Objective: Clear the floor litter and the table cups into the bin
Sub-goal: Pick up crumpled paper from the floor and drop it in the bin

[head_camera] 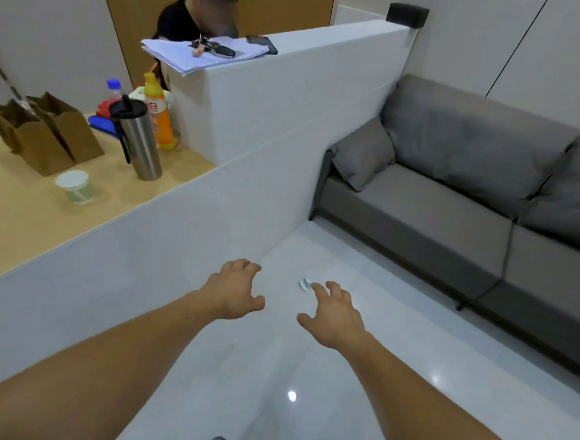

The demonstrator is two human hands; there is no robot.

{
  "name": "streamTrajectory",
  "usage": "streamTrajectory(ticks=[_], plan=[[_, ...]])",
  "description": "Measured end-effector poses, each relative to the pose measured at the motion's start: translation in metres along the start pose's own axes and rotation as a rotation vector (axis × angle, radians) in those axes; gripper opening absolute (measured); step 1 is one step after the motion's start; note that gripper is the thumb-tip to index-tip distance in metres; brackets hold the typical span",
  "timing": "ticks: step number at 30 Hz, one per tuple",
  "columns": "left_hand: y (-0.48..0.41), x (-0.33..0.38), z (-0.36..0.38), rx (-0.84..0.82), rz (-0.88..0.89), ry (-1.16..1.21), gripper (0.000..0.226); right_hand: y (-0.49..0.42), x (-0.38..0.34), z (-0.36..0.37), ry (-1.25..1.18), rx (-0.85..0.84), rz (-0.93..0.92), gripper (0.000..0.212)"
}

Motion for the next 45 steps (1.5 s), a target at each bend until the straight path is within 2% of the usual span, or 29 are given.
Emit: streamTrajectory(ticks=[10,15,18,22,28,32,36,45], plan=[[-0.210,-0.030,-0.008,-0.052,-0.114,0.112,0.076,-0.214,0.016,-0.028,0.134,-0.097,-0.056,0.080],[-0.280,-0.032,-0.017,-0.075,-0.137,0.164,0.075,-0.301,0.010,-0.044,0.162,-0.129,-0.116,0.080],[-0.315,-0.047,-0.020,-0.067,-0.196,0.184,0.075,-0.345,0.004,-0.034,0.192,-0.204,-0.177,0.081],[-0.350,-0.075,0.006,-0.079,-0.359,0.252,0.074,-0.402,0.006,0.004,0.204,-0.358,-0.280,0.081],[-0.391,-0.116,0.095,-0.157,-0.661,0.337,0.074,-0.494,0.043,0.099,0.330,-0.586,-0.467,0.080],[-0.436,-0.123,0.175,-0.220,-0.800,0.402,0.073,-0.564,0.091,0.166,0.414,-0.687,-0.515,0.081],[-0.504,-0.122,0.280,-0.270,-0.807,0.458,0.072,-0.640,0.134,0.248,0.489,-0.701,-0.559,0.081],[-0.648,-0.150,0.520,-0.214,-0.803,0.559,0.070,-0.769,0.256,0.463,0.574,-0.660,-0.598,0.090]])
Point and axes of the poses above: each hand's wrist, its own y-axis away from the middle knuckle, its own z-axis out of the palm, x = y × z, the point moved 10 cm from there along -y, towards the middle knuckle, and after that the axes turned 1 degree about -z, right-handed, at the moved point
